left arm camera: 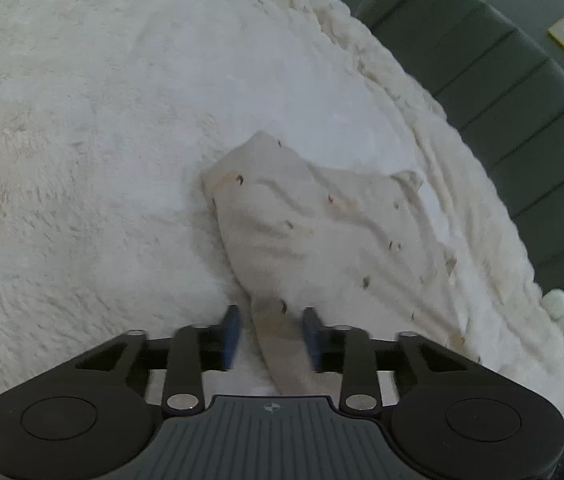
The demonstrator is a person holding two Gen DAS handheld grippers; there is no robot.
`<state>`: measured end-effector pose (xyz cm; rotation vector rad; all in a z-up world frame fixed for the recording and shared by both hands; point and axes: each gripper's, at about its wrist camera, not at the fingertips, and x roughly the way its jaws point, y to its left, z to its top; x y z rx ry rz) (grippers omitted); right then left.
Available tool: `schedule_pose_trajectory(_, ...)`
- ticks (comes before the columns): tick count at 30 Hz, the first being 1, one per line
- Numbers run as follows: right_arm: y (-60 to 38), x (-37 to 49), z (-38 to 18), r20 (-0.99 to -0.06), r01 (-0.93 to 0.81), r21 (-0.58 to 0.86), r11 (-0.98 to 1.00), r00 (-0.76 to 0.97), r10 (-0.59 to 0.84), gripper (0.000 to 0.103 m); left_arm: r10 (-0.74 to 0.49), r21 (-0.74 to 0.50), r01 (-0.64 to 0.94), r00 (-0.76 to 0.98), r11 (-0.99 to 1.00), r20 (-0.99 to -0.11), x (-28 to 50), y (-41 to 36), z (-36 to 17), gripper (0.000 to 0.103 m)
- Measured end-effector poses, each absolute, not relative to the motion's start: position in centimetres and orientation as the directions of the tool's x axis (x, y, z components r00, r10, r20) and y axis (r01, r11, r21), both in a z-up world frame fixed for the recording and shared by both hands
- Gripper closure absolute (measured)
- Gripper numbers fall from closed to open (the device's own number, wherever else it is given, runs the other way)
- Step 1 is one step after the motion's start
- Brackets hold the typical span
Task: Fold clothes
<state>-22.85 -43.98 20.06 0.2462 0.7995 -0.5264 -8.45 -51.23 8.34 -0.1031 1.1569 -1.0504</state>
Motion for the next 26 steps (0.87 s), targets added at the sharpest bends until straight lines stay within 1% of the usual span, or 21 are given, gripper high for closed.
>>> schedule_pose_trajectory(1,-45.0,-23.4,20.0,-0.740,0.549,0.022,0.835,0.571,-0.355,0.065,-0.716,-0.559,0.626,-0.001,0.544,-0.698,-8.5,-51.3,8.2,0.056)
schedule_pose_trajectory(3,-48.4,-24.8,19.1,-0.754,0.599,0.035,0.800,0.541,-0.372,0.063,-0.722,-0.584,0.648,-0.074,0.489,-0.687,-8.4,-51.4,8.2,0.049)
schedule_pose_trajectory(4,-49.1,-25.2,18.7,-0.759,0.611,0.041,0.791,0.533,-0.373,0.060,-0.726,-0.597,0.661,-0.113,0.455,-0.678,-8.3,-51.5,8.3,0.046)
schedule_pose_trajectory(5,-49.8,-25.7,18.3,-0.764,0.621,0.046,0.783,0.527,-0.373,0.058,-0.731,-0.599,0.677,-0.131,0.427,-0.669,-8.4,-51.6,8.6,0.036)
schedule_pose_trajectory(6,-50.4,-26.1,18.0,-0.768,0.631,0.052,0.774,0.521,-0.373,0.058,-0.734,-0.599,0.693,-0.147,0.402,-0.663,-8.4,-51.7,8.7,0.024)
schedule_pose_trajectory(8,-51.6,-27.0,17.3,-0.777,0.650,0.062,0.757,0.508,-0.372,0.058,-0.724,-0.566,0.730,-0.142,0.384,-0.675,-9.1,-52.2,8.9,0.015)
schedule_pose_trajectory(11,-53.4,-28.4,16.2,-0.790,0.679,0.077,0.730,0.489,-0.370,0.058,-0.678,-0.491,0.788,-0.132,0.370,-0.723,-10.5,-53.7,8.3,0.015)
schedule_pose_trajectory(13,-52.9,-28.3,15.0,-0.802,0.678,0.043,0.733,0.461,-0.379,0.058,-0.651,-0.449,0.820,-0.128,0.356,-0.748,-11.5,-54.8,7.7,0.015)
schedule_pose_trajectory(15,-52.7,-28.4,14.1,-0.809,0.680,0.030,0.732,0.447,-0.382,0.057,-0.645,-0.447,0.817,-0.125,0.364,-0.754,-11.7,-55.2,7.4,0.012)
schedule_pose_trajectory(26,-52.5,-28.2,13.7,-0.812,0.702,0.032,0.711,0.433,-0.391,0.053,-0.648,-0.437,0.816,-0.104,0.378,-0.755,-11.7,-55.4,7.4,0.012)
